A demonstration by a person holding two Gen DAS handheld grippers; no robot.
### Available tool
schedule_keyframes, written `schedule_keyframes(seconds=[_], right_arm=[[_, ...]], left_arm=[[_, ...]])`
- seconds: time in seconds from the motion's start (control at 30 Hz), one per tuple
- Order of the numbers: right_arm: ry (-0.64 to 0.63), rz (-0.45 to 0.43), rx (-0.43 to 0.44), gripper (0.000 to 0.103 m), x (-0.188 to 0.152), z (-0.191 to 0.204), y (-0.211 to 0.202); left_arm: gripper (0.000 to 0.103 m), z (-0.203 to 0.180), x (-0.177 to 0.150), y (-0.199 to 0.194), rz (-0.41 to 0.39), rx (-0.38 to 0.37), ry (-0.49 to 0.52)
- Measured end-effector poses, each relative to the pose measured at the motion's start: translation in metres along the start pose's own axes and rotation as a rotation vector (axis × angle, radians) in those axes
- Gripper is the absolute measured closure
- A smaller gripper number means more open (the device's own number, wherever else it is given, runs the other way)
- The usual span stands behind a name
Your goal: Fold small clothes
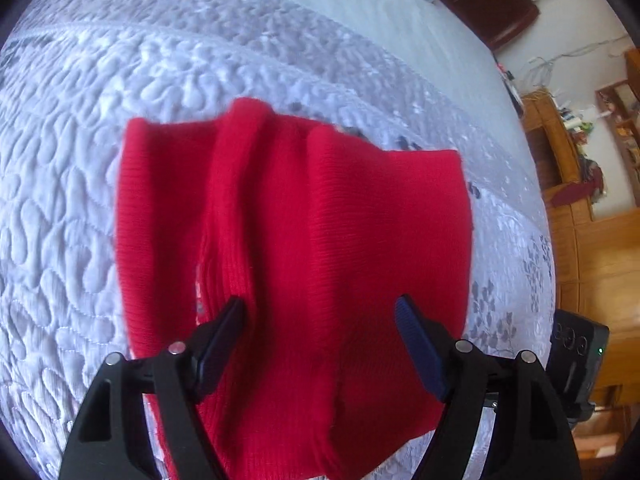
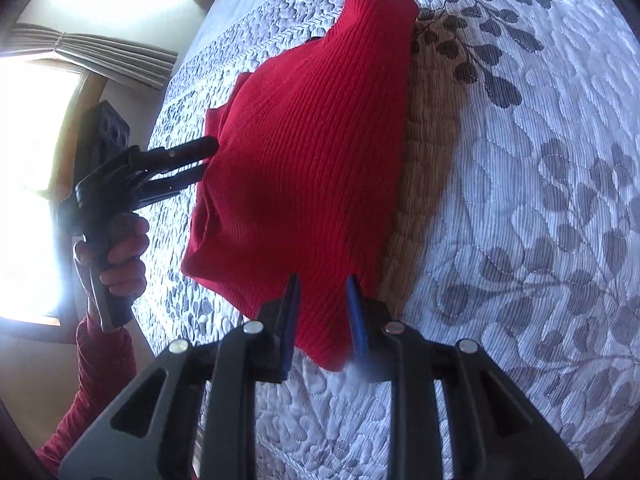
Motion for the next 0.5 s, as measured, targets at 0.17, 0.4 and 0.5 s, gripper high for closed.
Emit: schedule_keyframes(seconds=[0.17,0.4,0.5], right_arm=[[0.004,-0.011,-0.008,0.079,0.002,-0.001,0.002],[0.006,-0.004,0.016,0.079,0.003,0.001,0.008],[0.007,0.004,0.019,0.079,0.002,0.003,0.013]], left_arm=[[0.025,0.007,0.005,-0.018,-0.068,0.183,0.017],[0.025,-0.023,0.005,-0.026,-0.069,0.016,0.063],[0.025,-0.029,0.007,-0.001,-0.017,0.007,0.064]])
Point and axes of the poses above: each gripper's, at about its wrist camera, not at the fingertips, and y roughly the way its jaws point, z to its left, x to its top, the point moved 9 cm from there along y, roughly the way its jaws point
